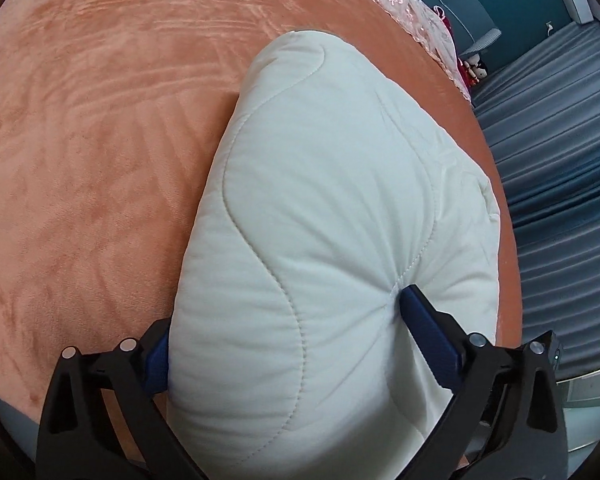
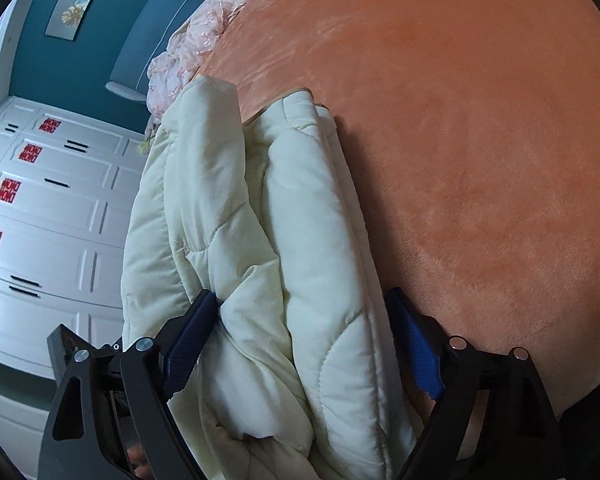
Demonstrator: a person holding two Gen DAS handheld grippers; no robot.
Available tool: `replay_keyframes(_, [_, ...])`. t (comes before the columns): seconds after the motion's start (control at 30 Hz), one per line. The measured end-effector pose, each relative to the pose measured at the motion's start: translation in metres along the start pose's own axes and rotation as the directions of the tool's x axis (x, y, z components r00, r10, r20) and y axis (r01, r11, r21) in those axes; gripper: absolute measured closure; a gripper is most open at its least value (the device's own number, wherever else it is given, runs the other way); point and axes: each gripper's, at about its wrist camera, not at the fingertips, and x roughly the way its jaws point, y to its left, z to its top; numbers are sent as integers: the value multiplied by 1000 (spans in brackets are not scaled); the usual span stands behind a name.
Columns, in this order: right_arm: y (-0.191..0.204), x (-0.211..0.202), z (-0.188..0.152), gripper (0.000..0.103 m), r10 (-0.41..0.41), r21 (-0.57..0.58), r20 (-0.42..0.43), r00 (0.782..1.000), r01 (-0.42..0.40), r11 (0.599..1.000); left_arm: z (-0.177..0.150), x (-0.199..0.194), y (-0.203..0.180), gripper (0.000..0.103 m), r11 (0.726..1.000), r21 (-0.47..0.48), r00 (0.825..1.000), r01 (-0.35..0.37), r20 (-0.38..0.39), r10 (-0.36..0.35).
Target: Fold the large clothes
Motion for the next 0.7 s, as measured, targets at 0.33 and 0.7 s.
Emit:
replay_keyframes(0.33, [46,-38,-4,77,-71,-157,73,995,81,984,-5,-53,-61,54,955,270,987,-121,139,86])
replay_keyframes(0.7, [125,-124,0,78,8,-341,287,958,95,935,9,-145,-121,57,906,411,940,-101,338,-49])
